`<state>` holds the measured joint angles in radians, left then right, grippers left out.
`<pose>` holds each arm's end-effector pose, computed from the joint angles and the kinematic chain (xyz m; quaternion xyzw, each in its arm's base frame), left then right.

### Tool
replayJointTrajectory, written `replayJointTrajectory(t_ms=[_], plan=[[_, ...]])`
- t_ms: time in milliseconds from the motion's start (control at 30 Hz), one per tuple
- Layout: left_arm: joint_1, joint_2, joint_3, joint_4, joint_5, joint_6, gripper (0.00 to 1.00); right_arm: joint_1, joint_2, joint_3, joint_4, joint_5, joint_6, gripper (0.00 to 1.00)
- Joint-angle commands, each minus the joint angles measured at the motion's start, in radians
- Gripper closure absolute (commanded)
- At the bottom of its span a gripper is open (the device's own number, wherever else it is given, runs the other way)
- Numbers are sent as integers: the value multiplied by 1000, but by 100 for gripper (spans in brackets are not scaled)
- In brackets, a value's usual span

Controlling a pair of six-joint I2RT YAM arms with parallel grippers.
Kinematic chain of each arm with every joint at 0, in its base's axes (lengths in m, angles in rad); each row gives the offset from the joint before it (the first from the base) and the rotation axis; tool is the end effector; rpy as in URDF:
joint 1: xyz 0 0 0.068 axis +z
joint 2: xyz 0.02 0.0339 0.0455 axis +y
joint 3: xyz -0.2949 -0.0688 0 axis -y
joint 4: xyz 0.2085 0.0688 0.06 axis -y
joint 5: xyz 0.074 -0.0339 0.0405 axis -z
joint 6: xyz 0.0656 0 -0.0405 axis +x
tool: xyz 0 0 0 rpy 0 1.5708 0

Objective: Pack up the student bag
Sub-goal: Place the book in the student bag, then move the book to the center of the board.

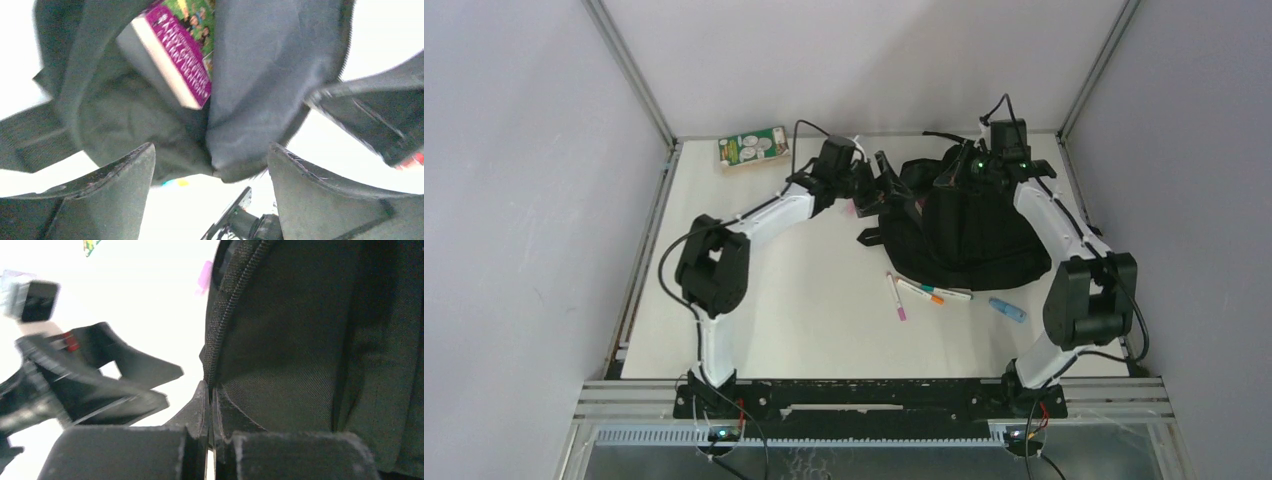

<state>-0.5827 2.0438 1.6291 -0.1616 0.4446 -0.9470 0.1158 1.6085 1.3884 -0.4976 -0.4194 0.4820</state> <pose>0.3861 -0.2883 0.2743 -0.0519 0.8621 -0.4620 0.2015 0.3431 0.0668 0.3332 0.0774 0.8913 0.3003 0.3309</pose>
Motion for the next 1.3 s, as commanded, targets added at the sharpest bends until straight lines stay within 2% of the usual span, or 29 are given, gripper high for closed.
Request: replayJointTrajectory(t_ms=[0,33,67,133,200,267,367,433,633,933,1000,1067,1267], plan=[[82,-231,-119,-52,-49,122,14,48,63,32,43,41,4,100],[110,-267,-149,-76,-72,138,13,67,81,41,39,48,1,96],[140,-299,-177,-97,-94,155,12,87,100,54,31,52,-6,83],[201,-348,-224,-137,-140,192,10,142,146,96,-8,68,-30,48],[259,-377,-234,-177,-142,253,9,184,172,142,-48,98,-48,30],[308,-388,-214,-232,-135,304,7,211,170,155,-49,117,-55,20],[362,-376,-173,-307,-251,368,0,219,140,133,-19,110,-43,18],[408,-345,-143,-344,-335,387,0,217,112,106,-10,110,-36,18],[605,-177,-37,-384,-423,330,0,211,-17,-14,-1,126,-40,18],[748,74,224,-364,-381,254,0,125,-187,-164,-30,213,-31,18],[767,147,286,-343,-345,239,12,123,-211,-186,-36,263,-27,18],[779,200,350,-320,-322,232,18,119,-230,-210,-44,305,-29,18],[807,362,557,-316,-279,189,17,92,-226,-236,-70,305,-36,18]])
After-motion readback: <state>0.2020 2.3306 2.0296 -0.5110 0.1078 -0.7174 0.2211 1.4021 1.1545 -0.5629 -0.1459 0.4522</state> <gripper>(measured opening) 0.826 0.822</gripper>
